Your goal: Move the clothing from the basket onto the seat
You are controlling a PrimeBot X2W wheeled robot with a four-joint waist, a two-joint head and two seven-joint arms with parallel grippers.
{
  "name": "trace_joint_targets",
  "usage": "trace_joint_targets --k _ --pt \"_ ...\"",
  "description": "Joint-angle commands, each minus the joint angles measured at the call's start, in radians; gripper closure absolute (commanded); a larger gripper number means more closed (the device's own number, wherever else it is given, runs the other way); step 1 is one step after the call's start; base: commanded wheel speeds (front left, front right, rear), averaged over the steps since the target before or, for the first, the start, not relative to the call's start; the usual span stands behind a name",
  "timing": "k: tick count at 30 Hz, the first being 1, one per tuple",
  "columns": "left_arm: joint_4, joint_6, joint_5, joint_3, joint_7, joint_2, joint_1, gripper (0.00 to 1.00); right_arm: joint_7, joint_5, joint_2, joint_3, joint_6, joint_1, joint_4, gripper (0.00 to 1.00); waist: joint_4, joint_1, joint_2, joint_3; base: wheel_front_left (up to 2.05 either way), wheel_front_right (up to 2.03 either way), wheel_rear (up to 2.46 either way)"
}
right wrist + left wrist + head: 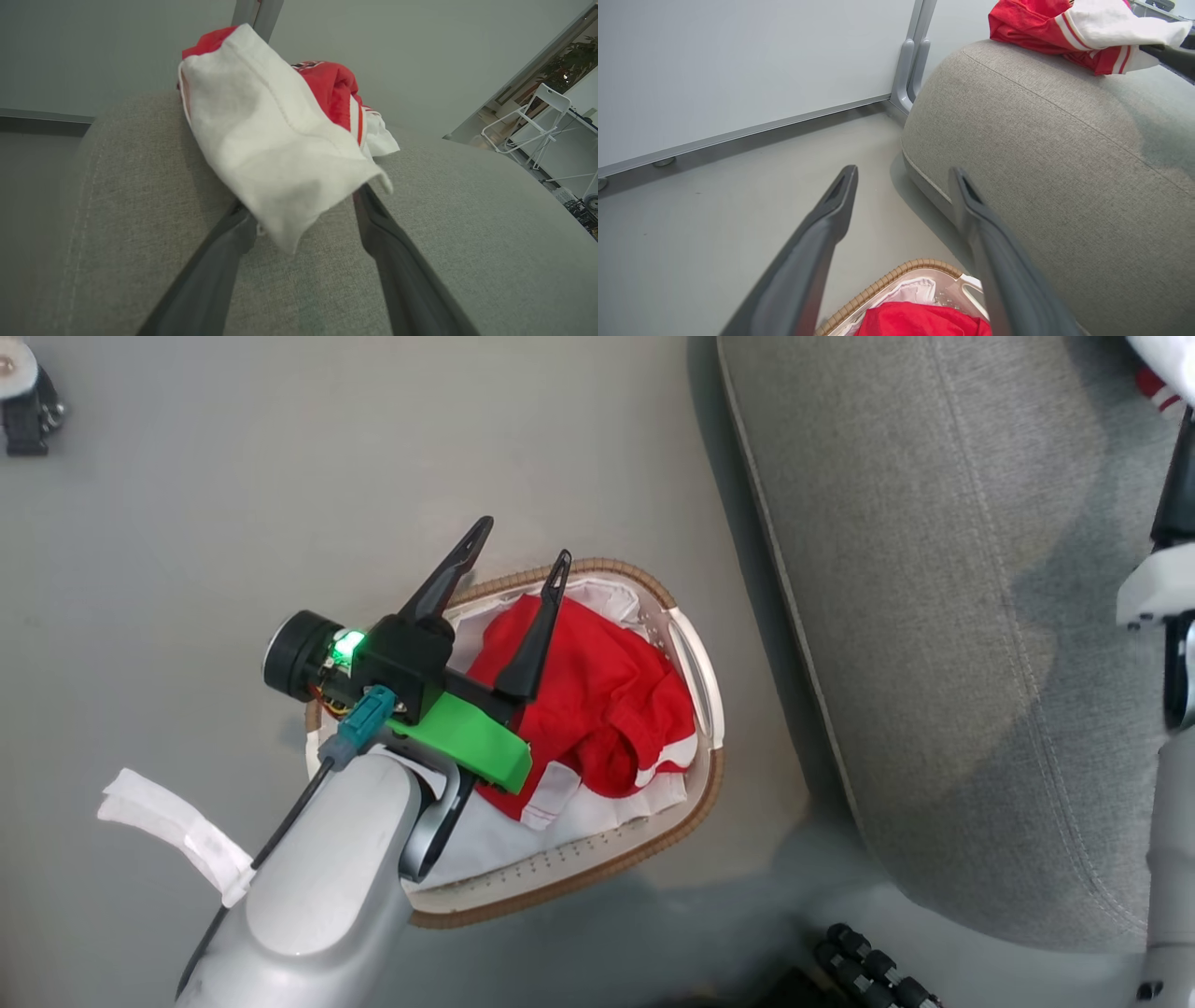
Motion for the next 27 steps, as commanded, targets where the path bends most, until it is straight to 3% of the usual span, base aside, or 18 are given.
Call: trace_joint_targets --k 1,14,22,27 --pt "0.005 0.006 -0.008 0.005 -0.005 -0.003 0.018 0.00 -0.005 -0.001 0.006 0.010 -0.001 0.040 -0.011 0.00 -0.003 -0.0001 0.0000 -0.036 0.00 0.00 0.00" --pt "0.039 -0.005 -0.041 0.044 -0.012 -0.035 0.073 0.00 -0.005 0.000 0.001 0.064 -0.001 0.186 -0.072 0.00 0.004 -0.0001 0.0000 -0.201 0.00 0.00 0.00" --pt "0.035 -0.019 -0.046 0.104 -0.011 -0.073 0.143 0.00 -0.005 0.006 -0.043 0.097 -0.001 0.185 -0.106 0.00 0.059 -0.0001 0.0000 -0.348 0.00 0.00 0.00" --pt "0.026 -0.020 -0.048 0.168 -0.011 -0.087 0.201 0.00 -0.005 0.025 -0.033 0.138 -0.001 0.197 -0.120 0.00 0.099 -0.0001 0.0000 -0.413 0.00 0.00 0.00"
